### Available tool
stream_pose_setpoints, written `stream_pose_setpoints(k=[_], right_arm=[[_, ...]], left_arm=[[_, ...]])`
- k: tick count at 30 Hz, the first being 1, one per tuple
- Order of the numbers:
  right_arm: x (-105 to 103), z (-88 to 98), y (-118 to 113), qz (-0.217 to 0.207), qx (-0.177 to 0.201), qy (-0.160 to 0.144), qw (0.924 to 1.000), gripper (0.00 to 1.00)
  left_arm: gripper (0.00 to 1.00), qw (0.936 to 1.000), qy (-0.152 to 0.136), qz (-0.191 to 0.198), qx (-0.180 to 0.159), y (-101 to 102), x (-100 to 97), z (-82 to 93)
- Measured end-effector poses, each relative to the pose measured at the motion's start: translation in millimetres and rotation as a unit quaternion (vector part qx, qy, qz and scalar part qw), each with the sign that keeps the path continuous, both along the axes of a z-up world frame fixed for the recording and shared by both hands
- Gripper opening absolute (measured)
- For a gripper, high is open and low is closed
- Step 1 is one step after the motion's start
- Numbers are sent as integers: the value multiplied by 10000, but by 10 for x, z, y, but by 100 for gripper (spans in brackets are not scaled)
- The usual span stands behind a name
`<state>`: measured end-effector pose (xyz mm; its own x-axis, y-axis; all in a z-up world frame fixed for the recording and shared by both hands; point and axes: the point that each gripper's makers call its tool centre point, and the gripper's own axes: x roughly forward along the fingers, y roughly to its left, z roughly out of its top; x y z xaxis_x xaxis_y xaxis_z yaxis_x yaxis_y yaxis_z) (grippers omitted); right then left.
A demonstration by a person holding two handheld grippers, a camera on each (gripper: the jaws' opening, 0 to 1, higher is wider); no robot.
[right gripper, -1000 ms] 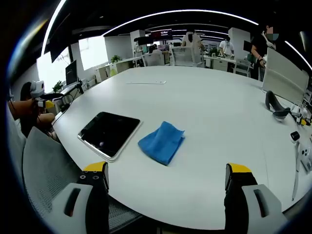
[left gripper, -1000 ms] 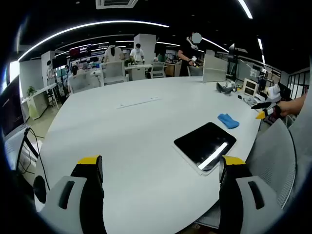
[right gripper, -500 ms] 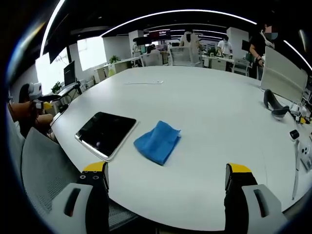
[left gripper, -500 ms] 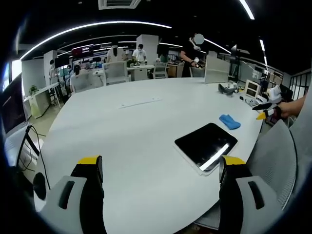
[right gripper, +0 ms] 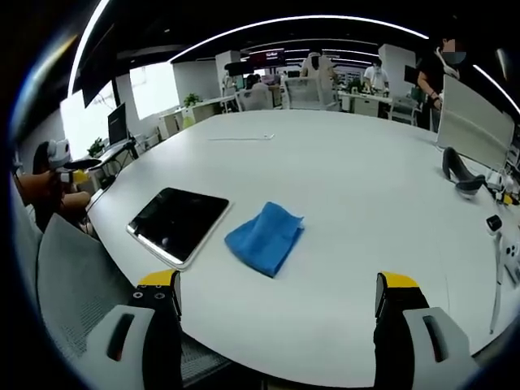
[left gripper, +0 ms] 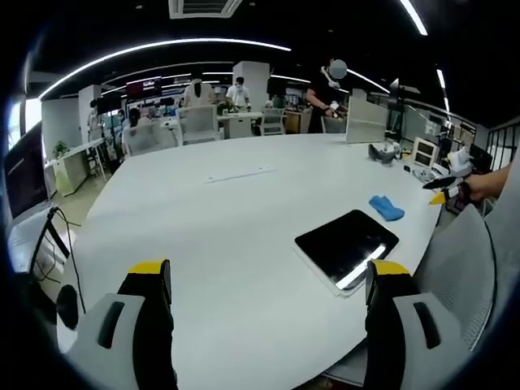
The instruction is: Wipe the mirror surface with the cleaning cloth until all visible marks leave the cleaned area.
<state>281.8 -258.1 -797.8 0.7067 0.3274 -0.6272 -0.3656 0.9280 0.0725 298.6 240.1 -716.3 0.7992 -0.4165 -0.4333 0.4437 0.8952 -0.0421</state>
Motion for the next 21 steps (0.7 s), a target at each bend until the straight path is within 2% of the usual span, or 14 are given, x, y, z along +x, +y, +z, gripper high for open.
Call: stream_pose_setpoints(k=[4, 11, 14, 21], right_arm=[[-9, -6, 1, 35, -36, 36, 10000, 98], [18, 38, -8, 8, -72, -31, 10000, 98], [37, 71, -13, -24, -33, -67, 10000, 98], [35, 81, -37, -72, -18, -68, 9999, 98]], left_arm=[[99, 9998, -30, 120, -130, 39, 32, 34], [99, 9999, -97, 57, 28, 43, 46, 56], [99, 9994, 39, 286, -199, 98, 74, 50], [99, 9988, -47, 393, -293, 150, 119, 94]])
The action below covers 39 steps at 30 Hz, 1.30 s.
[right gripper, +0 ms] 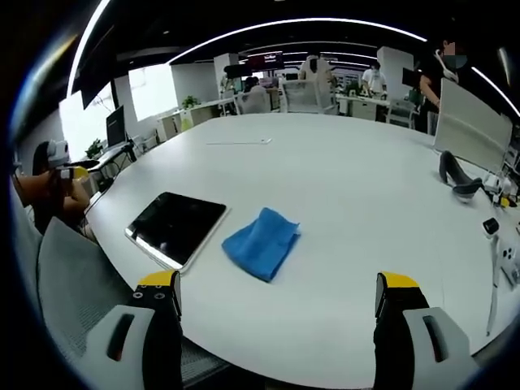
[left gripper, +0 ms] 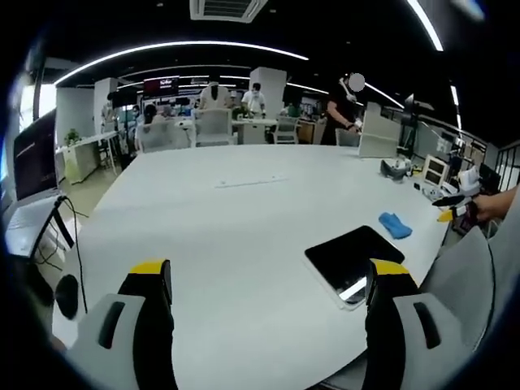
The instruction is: Wipe the mirror surface with the cleaning cloth until all visible marks leave the cleaned area.
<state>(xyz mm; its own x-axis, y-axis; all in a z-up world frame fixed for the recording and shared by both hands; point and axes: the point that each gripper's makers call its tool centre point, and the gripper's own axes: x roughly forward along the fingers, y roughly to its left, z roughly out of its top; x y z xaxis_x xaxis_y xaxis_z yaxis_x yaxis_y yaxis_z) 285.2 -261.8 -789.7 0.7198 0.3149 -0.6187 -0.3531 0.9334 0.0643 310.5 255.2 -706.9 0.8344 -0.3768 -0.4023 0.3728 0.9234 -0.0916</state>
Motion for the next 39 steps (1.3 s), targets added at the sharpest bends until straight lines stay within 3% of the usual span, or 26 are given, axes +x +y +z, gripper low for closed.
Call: stream_pose_setpoints(k=[21, 28, 34, 38, 39], right_arm=[[40, 40, -18, -23, 9, -7, 10000, 98], [180, 145, 91, 42, -56, -177, 9998, 98], [429, 143, 167, -90, -96, -302, 9995, 98], [593, 114, 298, -21, -210, -309, 9993, 96], [624, 106, 326, -9, -202, -302, 9993, 96]], left_arm=[[99, 9997, 101, -212, 46, -75, -7, -63], [99, 9995, 102, -270, 126, -111, 15, -90], [99, 9990, 163, -371, 212, -161, -2, -174], [99, 9995, 46, -197, -239, -193, 71, -66], [99, 9996, 39, -197, -196, -178, 81, -67]])
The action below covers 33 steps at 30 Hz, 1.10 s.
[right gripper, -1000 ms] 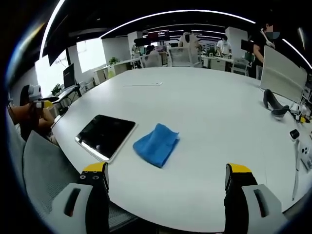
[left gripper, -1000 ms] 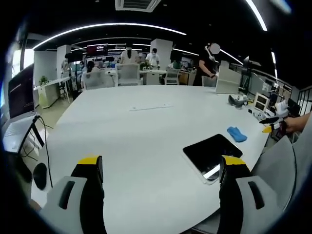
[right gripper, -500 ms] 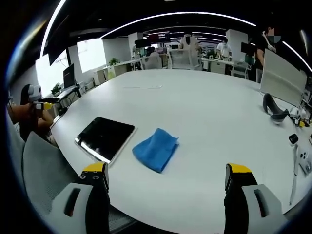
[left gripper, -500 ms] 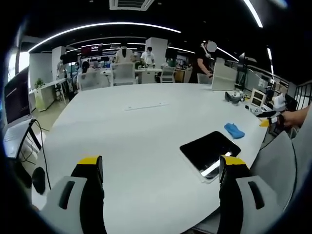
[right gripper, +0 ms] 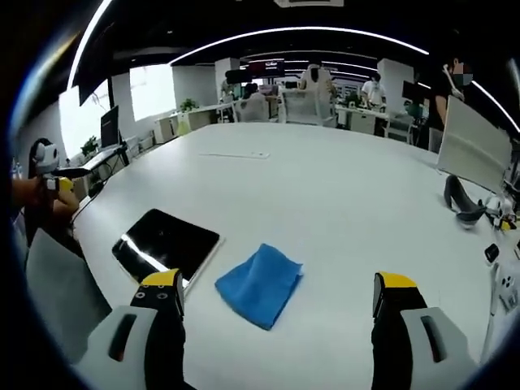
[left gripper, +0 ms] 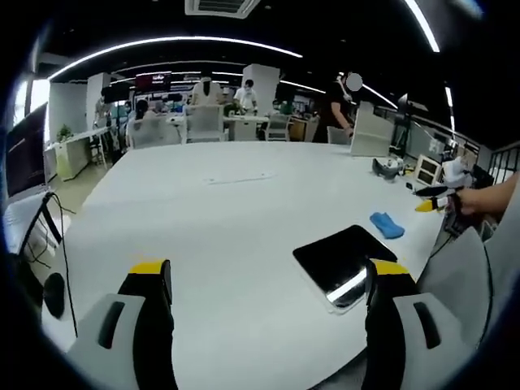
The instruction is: Wipe the mirror surface with the cleaning cloth until all visible marks leave the cleaned area.
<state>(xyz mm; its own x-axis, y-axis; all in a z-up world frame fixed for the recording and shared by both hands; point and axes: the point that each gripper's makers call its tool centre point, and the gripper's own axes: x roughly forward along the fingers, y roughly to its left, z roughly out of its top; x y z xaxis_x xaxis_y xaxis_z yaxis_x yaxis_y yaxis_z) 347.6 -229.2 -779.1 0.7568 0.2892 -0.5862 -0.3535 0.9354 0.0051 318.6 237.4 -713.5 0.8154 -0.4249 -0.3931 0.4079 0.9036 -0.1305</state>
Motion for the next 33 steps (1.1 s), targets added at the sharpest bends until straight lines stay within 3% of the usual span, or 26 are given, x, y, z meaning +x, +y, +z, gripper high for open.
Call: stream_pose_setpoints(k=[4, 9, 19, 21, 26, 33], right_arm=[[122, -58, 128, 41, 3, 30, 10000, 93], [242, -184, 198, -36, -13, 67, 10000, 87], [322, -615, 242, -397, 79, 455, 9981, 57], [314, -723, 221, -276, -254, 591, 9975, 50], [377, -753, 284, -341, -271, 585, 9973, 37], [358, -893, 237, -533, -369, 784, 9948, 27]], left_arm=[[99, 9996, 36, -140, 251, -15, -8, -72], [99, 9996, 104, -152, 208, 4, -11, -164], [99, 9995, 185, -182, 188, 18, 5, -242], [99, 9995, 206, -174, 152, 14, 9, -251], [99, 9994, 222, -188, 168, 13, 3, -271], [99, 9993, 233, -213, 221, 27, -8, -278]])
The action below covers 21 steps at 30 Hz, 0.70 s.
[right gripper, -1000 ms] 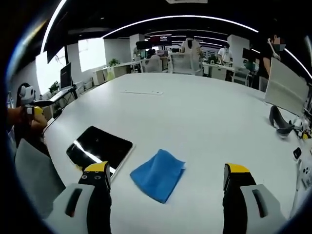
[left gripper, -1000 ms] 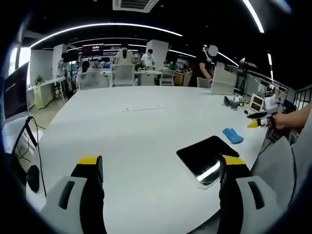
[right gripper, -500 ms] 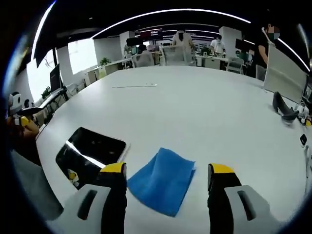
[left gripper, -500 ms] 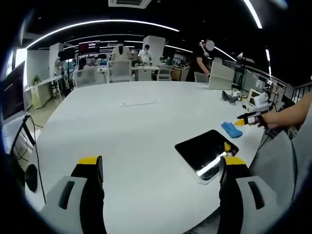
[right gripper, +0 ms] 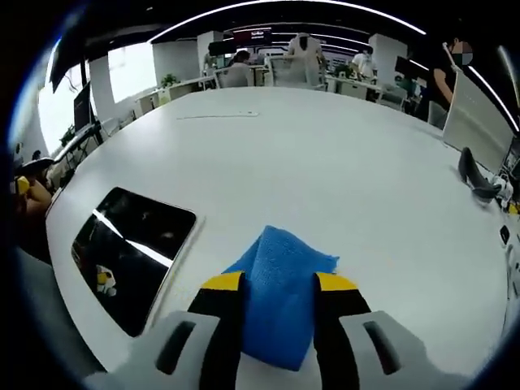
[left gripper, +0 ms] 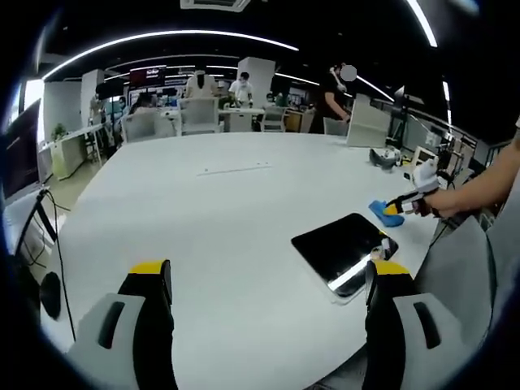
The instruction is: Wipe the mirror surface with the cleaning cloth until all visible marks leave the cleaned area.
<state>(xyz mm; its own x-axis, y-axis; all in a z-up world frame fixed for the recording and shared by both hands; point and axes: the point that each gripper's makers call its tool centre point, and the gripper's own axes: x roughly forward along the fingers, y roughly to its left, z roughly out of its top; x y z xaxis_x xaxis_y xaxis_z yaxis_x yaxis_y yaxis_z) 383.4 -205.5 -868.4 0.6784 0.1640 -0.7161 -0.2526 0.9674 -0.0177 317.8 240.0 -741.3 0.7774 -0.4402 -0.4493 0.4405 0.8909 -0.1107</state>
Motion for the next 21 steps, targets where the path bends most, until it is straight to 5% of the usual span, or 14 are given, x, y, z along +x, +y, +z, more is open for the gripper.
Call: stream_pose_setpoints(k=[4, 7, 15, 21], right_arm=[[-9, -29, -11, -58, -33, 75, 10000, 21], [-12, -43, 36, 184, -137, 164, 9996, 1], [-3, -46, 21, -27, 179, 332, 9993, 0], [11, 106, 55, 59, 292, 146, 9994, 0]], left_arm=[[99, 10000, -11, 15, 3, 27, -6, -2], [99, 10000, 7, 46, 18, 44, -17, -13], [99, 10000, -12, 56, 14, 19, -30, -19], [99, 10000, -22, 49, 19, -9, -16, -24]])
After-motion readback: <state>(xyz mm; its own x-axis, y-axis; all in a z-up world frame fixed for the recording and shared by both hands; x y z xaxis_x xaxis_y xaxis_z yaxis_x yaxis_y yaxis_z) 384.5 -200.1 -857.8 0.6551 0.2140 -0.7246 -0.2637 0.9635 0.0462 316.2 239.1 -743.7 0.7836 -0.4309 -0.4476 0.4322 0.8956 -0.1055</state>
